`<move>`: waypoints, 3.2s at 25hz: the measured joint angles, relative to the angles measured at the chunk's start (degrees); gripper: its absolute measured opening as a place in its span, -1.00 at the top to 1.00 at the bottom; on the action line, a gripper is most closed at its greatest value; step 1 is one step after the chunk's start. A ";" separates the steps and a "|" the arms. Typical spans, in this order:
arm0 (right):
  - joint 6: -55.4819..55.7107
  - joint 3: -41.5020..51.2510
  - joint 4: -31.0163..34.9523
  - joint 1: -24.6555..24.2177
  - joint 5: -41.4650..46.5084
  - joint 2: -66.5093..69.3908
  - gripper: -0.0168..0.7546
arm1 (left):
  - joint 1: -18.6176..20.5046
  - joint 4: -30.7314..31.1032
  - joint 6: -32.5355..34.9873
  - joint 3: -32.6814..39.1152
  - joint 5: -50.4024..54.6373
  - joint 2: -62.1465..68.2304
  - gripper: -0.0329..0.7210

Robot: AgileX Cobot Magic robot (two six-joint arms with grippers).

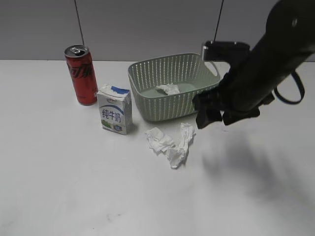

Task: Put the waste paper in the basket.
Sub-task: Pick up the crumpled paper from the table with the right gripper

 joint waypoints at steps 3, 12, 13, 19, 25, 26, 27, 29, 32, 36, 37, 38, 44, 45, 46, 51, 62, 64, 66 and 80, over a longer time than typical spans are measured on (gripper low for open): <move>0.31 5.53 0.00 2.68 -8.84 0.30 -0.34 | 0.00 0.00 0.00 0.00 0.00 0.00 -0.64; 7.75 6.04 -2.64 8.41 -17.18 8.50 -0.33 | 0.00 0.00 0.00 0.00 0.00 0.00 -0.64; 8.21 6.10 -3.02 8.46 -17.76 9.51 -0.33 | 0.00 0.00 0.00 0.00 0.00 0.00 -0.64; 8.78 6.12 -3.79 8.46 -22.96 12.65 -0.32 | 0.00 0.00 0.00 0.00 0.00 0.00 -0.64; 8.79 6.12 -4.77 8.46 -23.94 12.98 0.24 | 0.00 0.00 0.00 0.00 0.00 0.00 -0.62; 8.84 6.12 -4.82 8.46 -23.78 12.98 0.34 | 0.00 0.00 0.00 0.00 0.00 0.00 -0.62; 8.84 6.12 -4.82 8.46 -23.06 12.98 0.41 | 0.00 0.00 0.00 0.00 0.00 0.00 -0.62; 8.84 6.12 -4.87 8.46 -20.89 12.56 0.37 | 0.00 0.00 0.00 0.00 0.00 0.00 -0.62; 8.84 6.16 -4.80 8.46 -17.50 10.65 -0.17 | 0.00 0.00 0.00 0.00 0.00 0.00 -0.62; 9.03 6.16 -4.44 8.46 -16.65 6.87 -0.67 | 0.00 0.00 0.00 0.00 0.00 0.00 -0.62; 9.65 6.16 -4.37 8.46 -17.62 6.32 -0.67 | 0.00 0.00 0.00 0.00 0.00 0.00 -0.62; 10.73 6.16 -4.37 8.46 -19.23 5.95 -0.66 | 0.00 0.00 0.00 0.00 0.00 0.00 -0.62; 16.94 6.16 -9.55 8.34 -27.35 7.04 -0.55 | 0.00 0.00 0.00 0.00 0.00 0.00 -0.62; 17.10 6.16 -13.34 8.36 -28.65 7.67 -0.55 | 0.00 0.00 0.00 0.00 0.00 0.00 -0.62; 17.23 6.16 -17.85 8.36 -29.54 8.21 -0.54 | 0.00 0.00 0.00 0.00 0.00 0.00 -0.62; 14.30 5.54 -32.75 8.36 -29.40 8.45 -0.53 | 0.00 0.00 0.00 0.00 0.00 0.00 -0.62; -17.68 4.53 -11.48 7.74 -25.53 9.90 -0.53 | 0.00 0.00 0.00 0.00 0.00 0.00 -0.62; -19.47 2.97 -9.95 6.81 -23.30 11.49 -0.53 | 0.00 0.00 0.00 0.00 0.00 0.00 -0.62; -20.48 1.28 -9.63 5.70 -21.64 13.13 -0.53 | 0.00 0.00 0.00 0.00 0.00 0.00 -0.62; -30.44 -2.34 -3.02 5.02 -16.80 18.19 -0.26 | 0.00 0.00 0.00 0.00 0.00 0.00 -0.62</move>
